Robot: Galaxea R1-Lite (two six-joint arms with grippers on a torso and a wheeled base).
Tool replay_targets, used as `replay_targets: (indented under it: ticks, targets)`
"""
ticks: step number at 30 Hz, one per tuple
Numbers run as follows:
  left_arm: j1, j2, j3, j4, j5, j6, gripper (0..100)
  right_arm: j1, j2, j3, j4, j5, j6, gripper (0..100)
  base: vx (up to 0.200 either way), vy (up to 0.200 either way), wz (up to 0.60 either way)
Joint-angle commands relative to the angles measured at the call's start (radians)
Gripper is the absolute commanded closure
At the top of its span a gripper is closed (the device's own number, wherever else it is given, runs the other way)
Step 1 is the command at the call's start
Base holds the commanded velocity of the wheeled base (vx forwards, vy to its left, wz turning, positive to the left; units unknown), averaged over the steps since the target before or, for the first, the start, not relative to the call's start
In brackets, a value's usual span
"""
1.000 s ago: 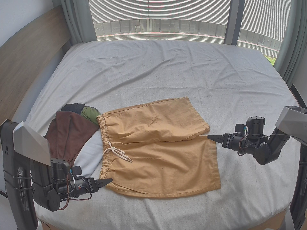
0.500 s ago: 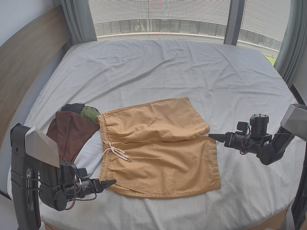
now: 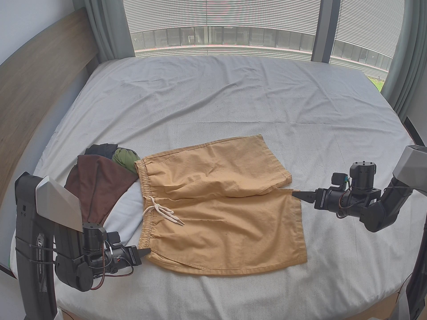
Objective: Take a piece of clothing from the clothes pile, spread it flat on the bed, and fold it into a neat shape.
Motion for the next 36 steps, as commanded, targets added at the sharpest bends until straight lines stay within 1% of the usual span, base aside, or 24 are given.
replay_targets:
  ticks: [1, 4, 7, 8, 9, 11, 18, 27, 33, 36]
  targets:
    - [0.001, -0.001, 0.001, -0.001, -0.001, 0.0, 100, -0.007, -0.034, 0.045, 0.007, 0.001, -0.019, 0, 0.0, 0.0, 0.0]
    - [0.003, -0.003, 0.001, -0.003, -0.001, 0.0, 100, -0.013, -0.065, 0.089, 0.044, 0.001, -0.023, 0, 0.0, 0.0, 0.0]
    - [0.001, -0.006, 0.002, -0.003, -0.001, 0.001, 100, -0.011, -0.079, 0.117, 0.143, 0.001, -0.045, 0, 0.0, 0.0, 0.0]
    - [0.0, -0.006, 0.002, -0.003, -0.001, 0.001, 100, -0.011, -0.077, 0.118, 0.153, 0.001, -0.049, 0, 0.0, 0.0, 0.0]
    - [-0.005, -0.006, 0.002, -0.003, -0.001, 0.001, 100, -0.01, -0.076, 0.135, 0.203, 0.001, -0.078, 0, 0.0, 0.0, 0.0]
    - [-0.006, -0.006, 0.004, -0.003, -0.001, 0.003, 100, -0.002, -0.071, 0.155, 0.234, 0.001, -0.106, 0, 0.0, 0.0, 0.0]
    - [-0.006, -0.013, 0.002, -0.003, -0.001, 0.003, 100, 0.005, -0.028, 0.196, 0.242, 0.007, -0.121, 0, 0.0, 0.0, 0.0]
    - [-0.006, -0.012, 0.001, -0.003, -0.001, 0.004, 100, 0.015, 0.064, 0.198, 0.24, 0.007, -0.12, 0, 0.0, 0.0, 0.0]
    - [-0.006, -0.012, -0.001, -0.003, -0.001, 0.008, 100, 0.062, 0.085, 0.195, 0.243, 0.005, -0.106, 0, 0.0, 0.0, 0.0]
    - [-0.006, -0.013, 0.001, -0.003, -0.001, 0.008, 100, 0.064, 0.095, 0.193, 0.238, 0.004, -0.104, 0, 0.0, 0.0, 0.0]
